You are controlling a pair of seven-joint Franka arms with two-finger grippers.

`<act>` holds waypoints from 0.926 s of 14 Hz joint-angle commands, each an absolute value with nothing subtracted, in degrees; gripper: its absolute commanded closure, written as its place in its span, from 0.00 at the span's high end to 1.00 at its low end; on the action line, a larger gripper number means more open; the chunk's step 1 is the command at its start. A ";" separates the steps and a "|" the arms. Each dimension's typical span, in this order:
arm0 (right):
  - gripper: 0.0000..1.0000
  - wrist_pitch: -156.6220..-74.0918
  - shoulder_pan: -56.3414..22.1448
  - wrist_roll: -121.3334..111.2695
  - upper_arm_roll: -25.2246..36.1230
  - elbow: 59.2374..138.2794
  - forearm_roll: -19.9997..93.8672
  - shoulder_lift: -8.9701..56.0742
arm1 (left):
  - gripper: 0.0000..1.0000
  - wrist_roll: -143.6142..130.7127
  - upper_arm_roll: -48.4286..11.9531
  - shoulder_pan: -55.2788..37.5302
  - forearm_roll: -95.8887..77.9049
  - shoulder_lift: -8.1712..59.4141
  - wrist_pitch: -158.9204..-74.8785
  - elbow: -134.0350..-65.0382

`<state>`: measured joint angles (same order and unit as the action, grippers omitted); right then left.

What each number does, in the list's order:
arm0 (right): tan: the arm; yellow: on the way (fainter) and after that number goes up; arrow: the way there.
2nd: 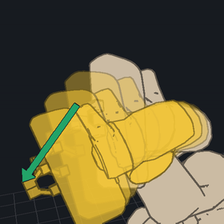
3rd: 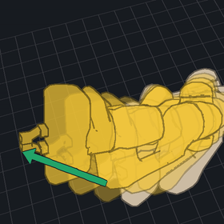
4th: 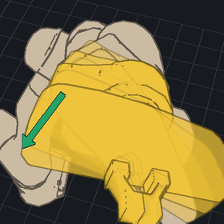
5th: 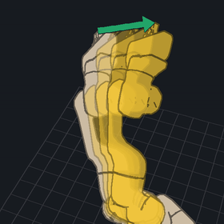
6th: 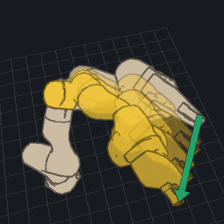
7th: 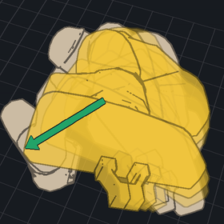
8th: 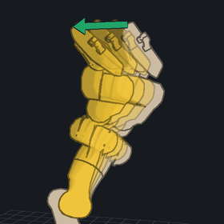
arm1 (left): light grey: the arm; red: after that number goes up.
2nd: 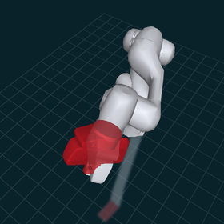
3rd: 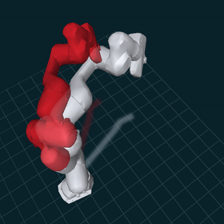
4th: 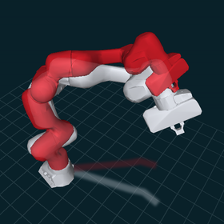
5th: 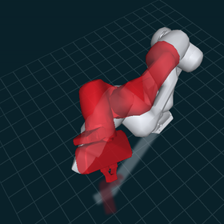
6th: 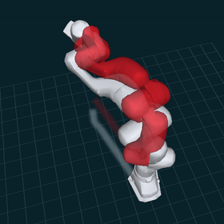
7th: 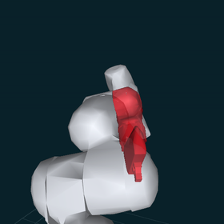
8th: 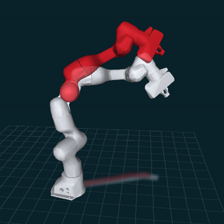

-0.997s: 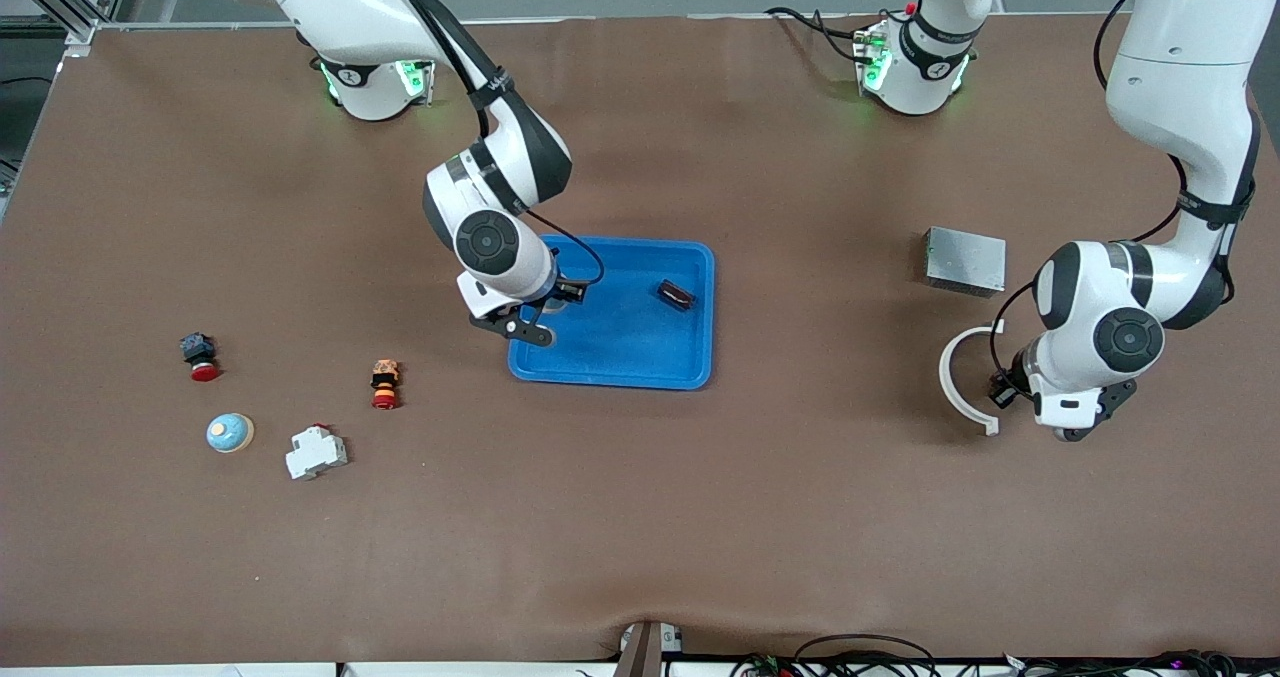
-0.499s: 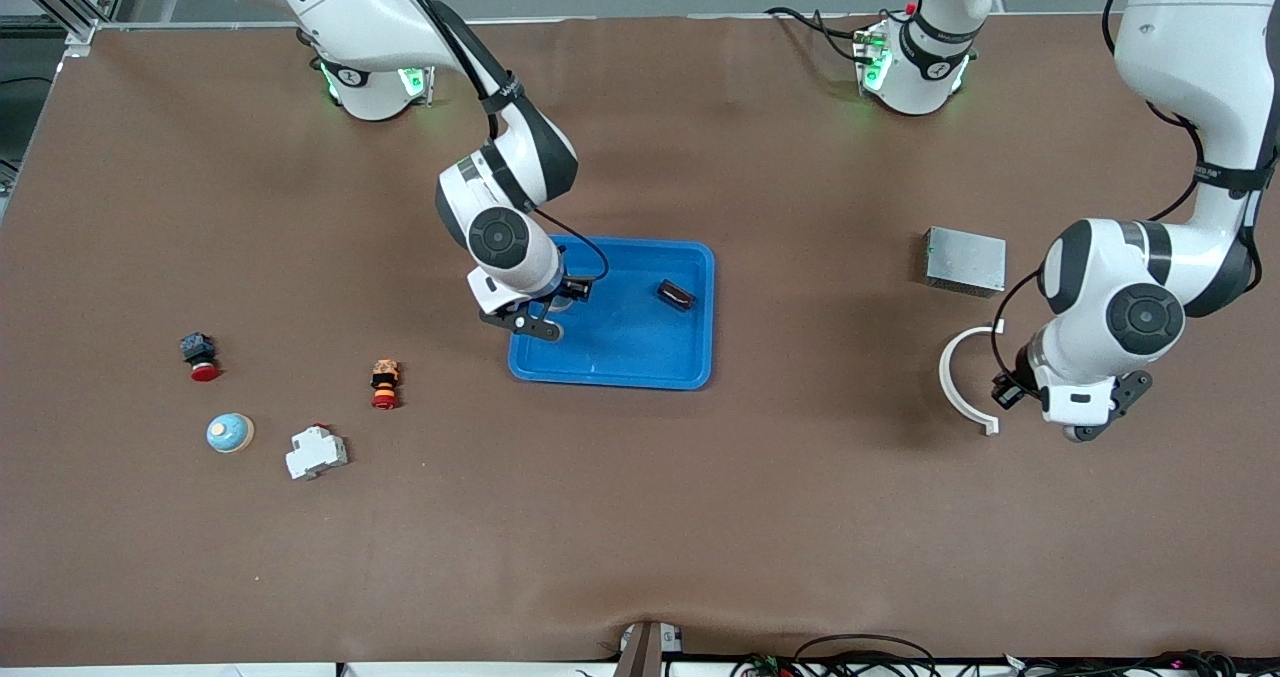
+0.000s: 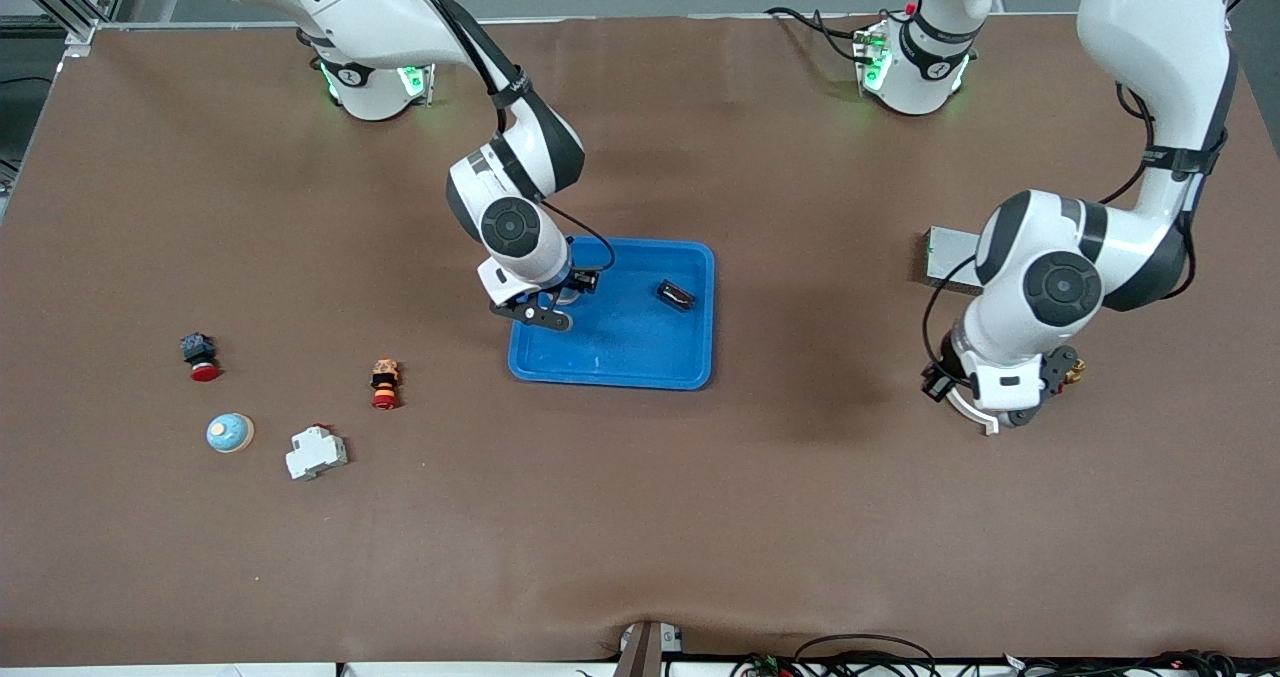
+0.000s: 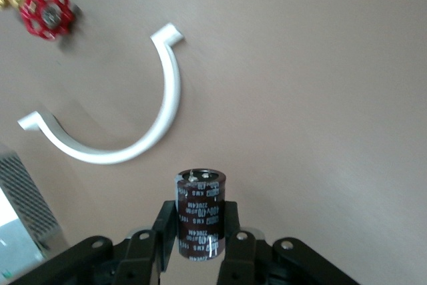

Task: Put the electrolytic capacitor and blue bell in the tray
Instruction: 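Lower the bell into the tray with the right gripper while the left carries the capacitor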

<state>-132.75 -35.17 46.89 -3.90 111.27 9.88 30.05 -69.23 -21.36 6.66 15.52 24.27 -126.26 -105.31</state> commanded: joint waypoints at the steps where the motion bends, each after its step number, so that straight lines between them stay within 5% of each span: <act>1: 0.21 -133.86 -36.12 47.55 -3.87 112.94 10.81 29.36 | 0.00 -73.46 -24.77 6.16 15.64 25.39 -125.16 -102.75; 7: 0.32 -134.83 -37.79 47.55 -3.78 113.64 10.81 29.62 | 0.00 -89.18 -25.75 -3.76 16.08 32.24 -125.51 -94.76; 8: 0.41 -134.74 -37.79 47.55 -3.78 113.64 10.81 29.62 | 0.00 -91.47 -25.75 -5.43 16.26 33.82 -125.68 -93.44; 11: 1.00 -134.12 -38.05 47.46 -3.78 113.56 10.72 29.62 | 0.00 -96.58 -25.31 -9.31 16.44 37.52 -127.34 -90.36; 13: 1.00 -133.86 -38.14 47.46 -3.78 113.29 10.72 29.18 | 0.00 -96.86 -25.40 -9.40 16.09 38.58 -130.94 -90.35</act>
<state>-134.21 -37.44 46.92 -4.05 113.16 9.91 30.07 -95.96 -25.57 -9.29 15.52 36.76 -128.99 -92.66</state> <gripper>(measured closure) 0.097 0.674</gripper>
